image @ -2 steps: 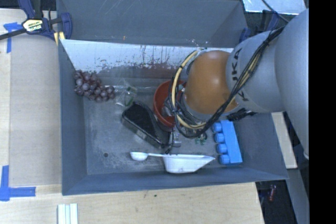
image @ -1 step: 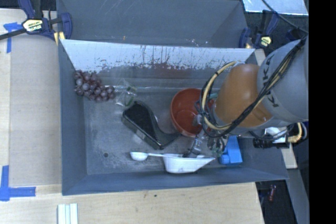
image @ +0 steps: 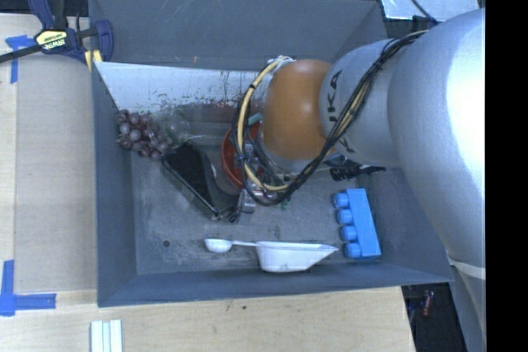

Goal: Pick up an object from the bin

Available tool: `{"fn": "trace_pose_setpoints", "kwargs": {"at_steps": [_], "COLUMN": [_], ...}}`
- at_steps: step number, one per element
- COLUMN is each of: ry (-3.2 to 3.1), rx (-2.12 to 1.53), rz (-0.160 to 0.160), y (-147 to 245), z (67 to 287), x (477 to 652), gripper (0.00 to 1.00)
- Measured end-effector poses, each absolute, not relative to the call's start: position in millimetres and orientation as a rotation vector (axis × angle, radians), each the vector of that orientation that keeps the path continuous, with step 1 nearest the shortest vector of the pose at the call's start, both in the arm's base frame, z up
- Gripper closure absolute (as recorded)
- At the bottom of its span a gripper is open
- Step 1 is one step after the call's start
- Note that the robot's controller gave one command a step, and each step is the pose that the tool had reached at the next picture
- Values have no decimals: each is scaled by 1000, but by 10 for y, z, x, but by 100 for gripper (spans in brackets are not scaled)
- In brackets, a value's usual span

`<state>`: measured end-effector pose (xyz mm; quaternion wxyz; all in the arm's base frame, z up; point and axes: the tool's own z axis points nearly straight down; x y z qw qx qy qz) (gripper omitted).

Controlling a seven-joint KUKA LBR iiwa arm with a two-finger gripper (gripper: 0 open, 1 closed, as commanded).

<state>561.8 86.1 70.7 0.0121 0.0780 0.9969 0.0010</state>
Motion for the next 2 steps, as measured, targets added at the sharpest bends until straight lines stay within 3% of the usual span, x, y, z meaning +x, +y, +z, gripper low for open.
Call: {"fn": "trace_pose_setpoints", "kwargs": {"at_steps": [1, 2], "ry": [3104, 3104], "rx": [57, 57], "rz": [-6, -6], "y": [543, 544], "z": [734, 734], "x": [4909, 4909], "gripper": [100, 100]}}
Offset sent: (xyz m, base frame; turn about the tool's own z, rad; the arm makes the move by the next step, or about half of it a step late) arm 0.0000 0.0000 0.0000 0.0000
